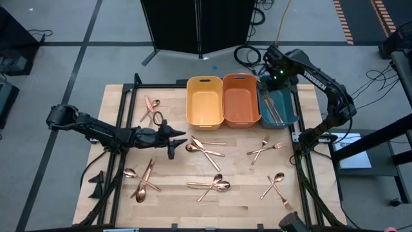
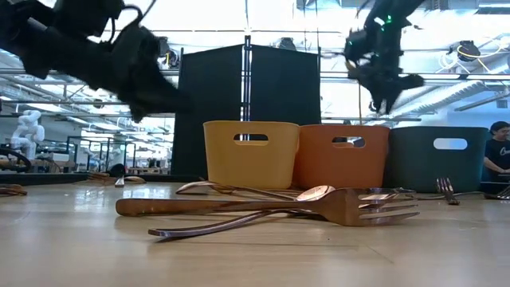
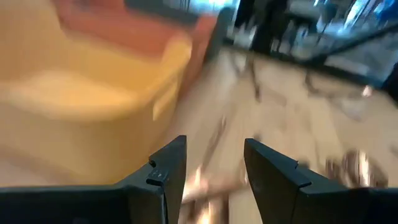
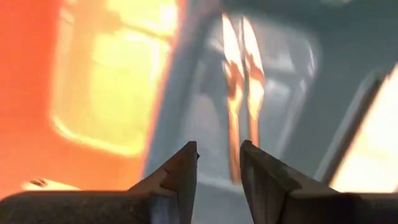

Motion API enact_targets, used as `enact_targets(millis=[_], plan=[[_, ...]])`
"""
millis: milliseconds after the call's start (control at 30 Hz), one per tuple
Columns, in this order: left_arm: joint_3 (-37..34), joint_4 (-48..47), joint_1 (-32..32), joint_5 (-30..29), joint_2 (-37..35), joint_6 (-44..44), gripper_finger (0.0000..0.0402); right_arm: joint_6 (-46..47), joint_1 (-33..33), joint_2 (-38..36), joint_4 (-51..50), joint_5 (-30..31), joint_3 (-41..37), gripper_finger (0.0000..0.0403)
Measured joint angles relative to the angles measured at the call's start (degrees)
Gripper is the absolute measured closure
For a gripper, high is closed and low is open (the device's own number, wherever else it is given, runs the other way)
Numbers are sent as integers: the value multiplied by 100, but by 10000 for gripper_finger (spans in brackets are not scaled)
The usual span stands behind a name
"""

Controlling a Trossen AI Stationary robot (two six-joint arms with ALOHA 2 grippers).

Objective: Sort silverware
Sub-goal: Put the copper knife into the blue bin

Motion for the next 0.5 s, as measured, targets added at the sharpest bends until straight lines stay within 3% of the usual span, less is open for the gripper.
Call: enact_targets(millis=[133, 267, 500], plan=[[-96, -1013, -161, 14, 1, -642, 245, -240, 385, 0, 661, -12, 162, 293], [-144, -1342, -185, -16, 2, -849, 245, -259, 764, 1, 992, -14, 236, 293], [-25, -975, -102, 17, 2, 303, 245, 60, 1791, 1, 897, -22, 248, 293]])
